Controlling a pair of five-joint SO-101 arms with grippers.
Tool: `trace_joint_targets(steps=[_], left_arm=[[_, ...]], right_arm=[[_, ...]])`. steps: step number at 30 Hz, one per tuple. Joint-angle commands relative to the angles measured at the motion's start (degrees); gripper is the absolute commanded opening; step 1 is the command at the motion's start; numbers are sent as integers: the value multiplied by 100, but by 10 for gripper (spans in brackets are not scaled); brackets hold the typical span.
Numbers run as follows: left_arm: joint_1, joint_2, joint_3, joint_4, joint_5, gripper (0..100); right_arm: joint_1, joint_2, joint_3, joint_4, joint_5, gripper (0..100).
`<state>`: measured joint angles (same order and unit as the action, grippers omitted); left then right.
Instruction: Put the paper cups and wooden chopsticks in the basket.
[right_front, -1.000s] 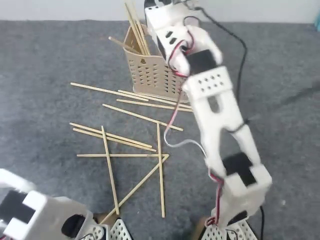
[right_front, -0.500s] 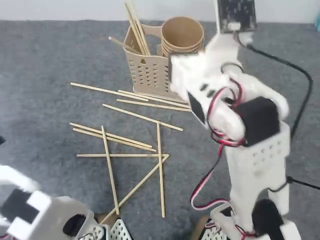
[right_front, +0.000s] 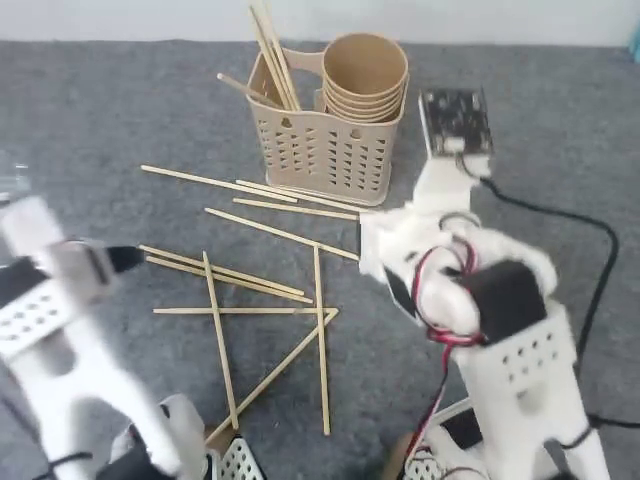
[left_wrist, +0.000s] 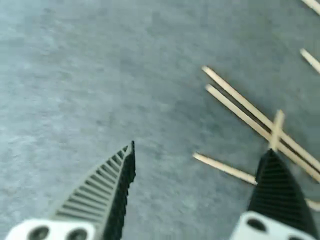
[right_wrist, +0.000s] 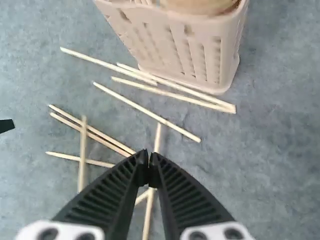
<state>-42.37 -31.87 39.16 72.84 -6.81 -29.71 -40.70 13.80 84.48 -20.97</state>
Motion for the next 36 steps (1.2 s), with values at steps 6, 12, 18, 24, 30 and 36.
trace_joint_targets(steps=[6,12,18,24,30,36], left_arm=[[1943,-440,1376,-440,1073,363],[2567,-378,1719,-738,1398,363],[2708,651,1763,-1266,1407,363],[2708,1477,1587,-1749,1802,233],[2840,1512,1569,-1776,1811,149],[2840,1521,1552,-1811,1811,151]], right_arm=[[4,-233,2312,-1402,334,9],[-31,-242,3411,-2484,325,9],[-13,-242,3640,-2615,334,9],[-4,-259,3807,-2668,334,9],[-4,-295,3824,-2633,343,9],[-4,-295,3824,-2633,343,9]])
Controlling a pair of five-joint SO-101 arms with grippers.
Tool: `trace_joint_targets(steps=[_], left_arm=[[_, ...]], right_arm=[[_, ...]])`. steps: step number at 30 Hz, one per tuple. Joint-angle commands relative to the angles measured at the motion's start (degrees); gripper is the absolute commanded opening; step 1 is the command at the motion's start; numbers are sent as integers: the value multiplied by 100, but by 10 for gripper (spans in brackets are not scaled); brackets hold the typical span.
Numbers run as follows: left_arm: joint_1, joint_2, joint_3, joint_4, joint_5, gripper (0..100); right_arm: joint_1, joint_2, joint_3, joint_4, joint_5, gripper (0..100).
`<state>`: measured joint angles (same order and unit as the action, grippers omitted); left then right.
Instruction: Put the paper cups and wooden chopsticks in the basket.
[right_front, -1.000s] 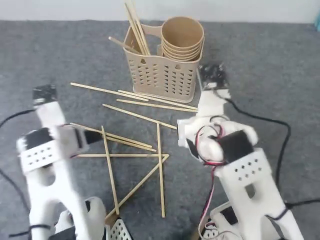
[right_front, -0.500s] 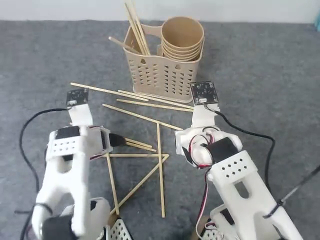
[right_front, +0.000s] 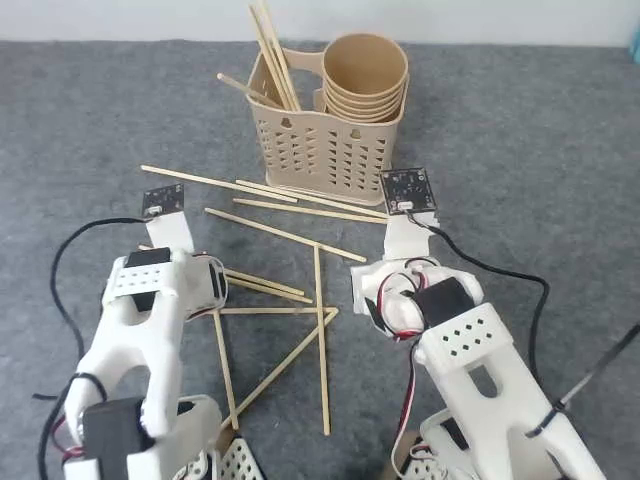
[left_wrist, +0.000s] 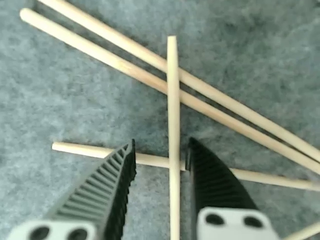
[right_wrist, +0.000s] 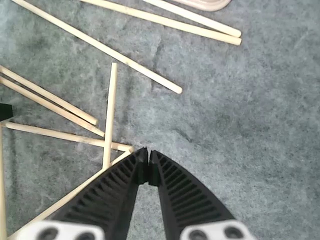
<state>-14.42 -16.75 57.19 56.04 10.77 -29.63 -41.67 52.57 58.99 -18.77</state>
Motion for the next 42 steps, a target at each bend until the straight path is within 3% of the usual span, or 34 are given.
trace_joint_targets(steps=[1,6,17,27,34,38,42], left_arm=[[44,9,-251,-176,53,147],[123,9,-224,-404,53,5],[352,-53,-347,-387,53,11],[176,-193,-2484,1152,53,11],[176,-1705,-4092,1705,35,11],[193,-2347,-4549,1187,62,11],[325,-2514,-4585,-316,88,11]], right_arm=[[-13,-198,-53,-84,123,9],[-13,-198,-53,-75,123,9],[-13,-198,-44,-57,123,9],[-462,-145,396,-400,396,9],[-488,-145,756,-892,378,9],[-488,-136,756,-901,352,9],[-479,-119,782,-1033,193,9]])
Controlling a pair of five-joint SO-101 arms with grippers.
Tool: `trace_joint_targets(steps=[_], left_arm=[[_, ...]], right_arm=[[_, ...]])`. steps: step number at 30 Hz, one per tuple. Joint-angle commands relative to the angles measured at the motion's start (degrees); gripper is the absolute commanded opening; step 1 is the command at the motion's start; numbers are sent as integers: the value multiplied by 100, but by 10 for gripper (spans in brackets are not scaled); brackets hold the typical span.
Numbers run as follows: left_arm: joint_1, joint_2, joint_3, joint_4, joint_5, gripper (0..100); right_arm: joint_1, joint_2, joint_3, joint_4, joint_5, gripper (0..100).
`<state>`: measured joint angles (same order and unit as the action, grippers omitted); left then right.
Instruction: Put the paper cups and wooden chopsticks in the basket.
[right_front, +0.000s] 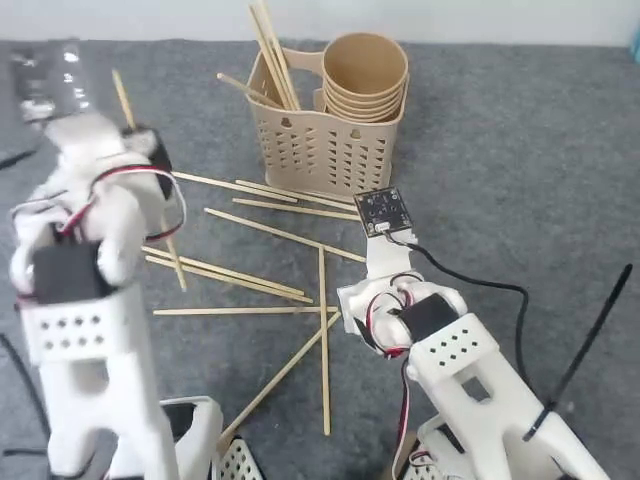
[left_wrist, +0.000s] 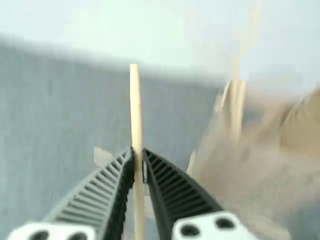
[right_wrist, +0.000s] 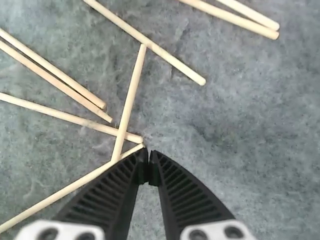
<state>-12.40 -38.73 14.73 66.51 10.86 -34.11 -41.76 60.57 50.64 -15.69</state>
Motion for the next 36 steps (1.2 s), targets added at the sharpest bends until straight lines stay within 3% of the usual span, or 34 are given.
trace_joint_targets(steps=[1,8,14,21,29,32,36], left_arm=[[237,-316,-338,-1829,79,11],[1415,-308,382,-5670,79,11],[1925,703,444,-7182,53,11],[1934,2576,-778,-7262,44,11],[1890,3745,-945,-7262,0,16],[1890,3780,-884,-7007,-413,112],[1899,3508,-892,-5873,-510,333]], right_arm=[[-31,-75,0,-251,-158,9],[-22,848,-123,-655,-149,9],[-4,1305,-352,-655,-149,9],[4,1305,-352,-664,-149,9],[4,1305,-352,-655,-141,9],[4,1297,-352,-655,-141,9],[4,1297,-352,-646,-141,9]])
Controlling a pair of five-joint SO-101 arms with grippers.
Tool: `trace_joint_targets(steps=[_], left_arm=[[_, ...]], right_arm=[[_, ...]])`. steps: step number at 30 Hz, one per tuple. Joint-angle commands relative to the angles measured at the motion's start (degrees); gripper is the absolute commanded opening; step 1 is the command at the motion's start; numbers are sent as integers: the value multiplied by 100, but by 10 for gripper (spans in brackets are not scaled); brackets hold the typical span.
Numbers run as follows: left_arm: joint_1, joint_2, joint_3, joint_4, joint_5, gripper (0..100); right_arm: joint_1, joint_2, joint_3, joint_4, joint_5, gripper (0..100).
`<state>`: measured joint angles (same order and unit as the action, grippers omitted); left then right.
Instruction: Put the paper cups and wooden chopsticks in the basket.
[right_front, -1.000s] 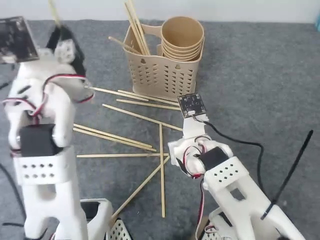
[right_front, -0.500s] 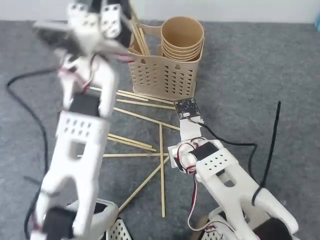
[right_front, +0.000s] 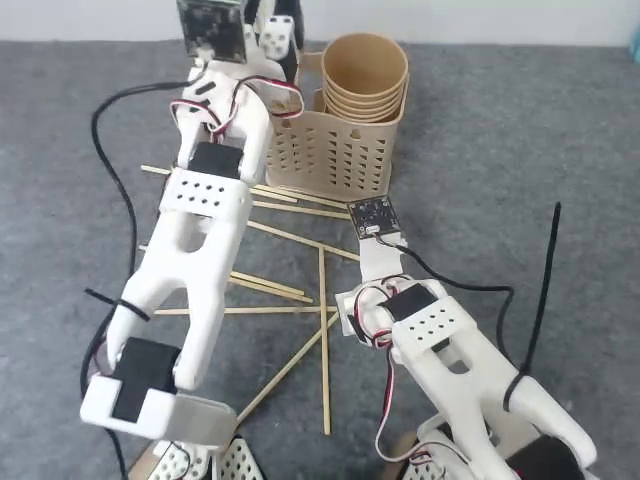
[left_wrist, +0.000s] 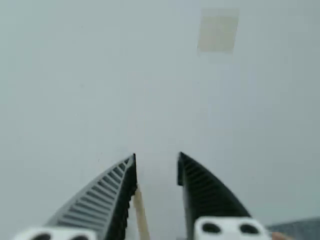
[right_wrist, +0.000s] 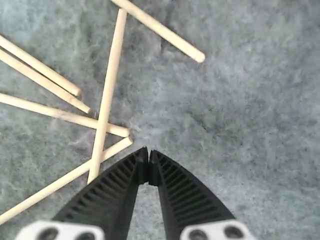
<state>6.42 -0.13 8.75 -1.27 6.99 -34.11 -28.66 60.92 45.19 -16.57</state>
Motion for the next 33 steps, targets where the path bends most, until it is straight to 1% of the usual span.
trace_joint_targets(steps=[1,3,6,8,10,13,17,19,22,24,29,31,33], left_arm=[[9,-466,-295,1160,-132,374],[9,-721,-295,1521,-123,412],[-158,-1231,-295,2066,-149,412],[-325,-1679,-295,2505,-149,412],[-571,-2163,-295,3059,-149,412],[-985,-2927,-286,3930,-123,412],[-1407,-3701,-259,4985,-105,412],[-1600,-3965,-259,5433,-105,412],[-1802,-4273,-259,6145,-105,411],[-2004,-4396,-259,6576,-105,389],[-2532,-4571,-101,7235,-105,273],[-2708,-4686,154,7323,-114,246],[-2910,-4862,664,7218,-132,239]], right_arm=[[4,-13,-387,-101,-53,9],[4,-13,-387,-101,-53,9],[-4,-13,-413,-48,-88,9],[-31,-13,-633,268,-114,9],[-31,40,-914,541,-334,9],[-31,57,-1081,593,-730,9],[-435,75,-1125,435,-774,10],[-699,171,-1187,374,-949,13],[-804,541,-1380,207,-1037,80],[-804,927,-1618,154,-1037,117],[-787,1974,-2286,163,-1037,118],[-778,2273,-2488,189,-1037,118],[-778,2475,-2629,207,-1037,118]])
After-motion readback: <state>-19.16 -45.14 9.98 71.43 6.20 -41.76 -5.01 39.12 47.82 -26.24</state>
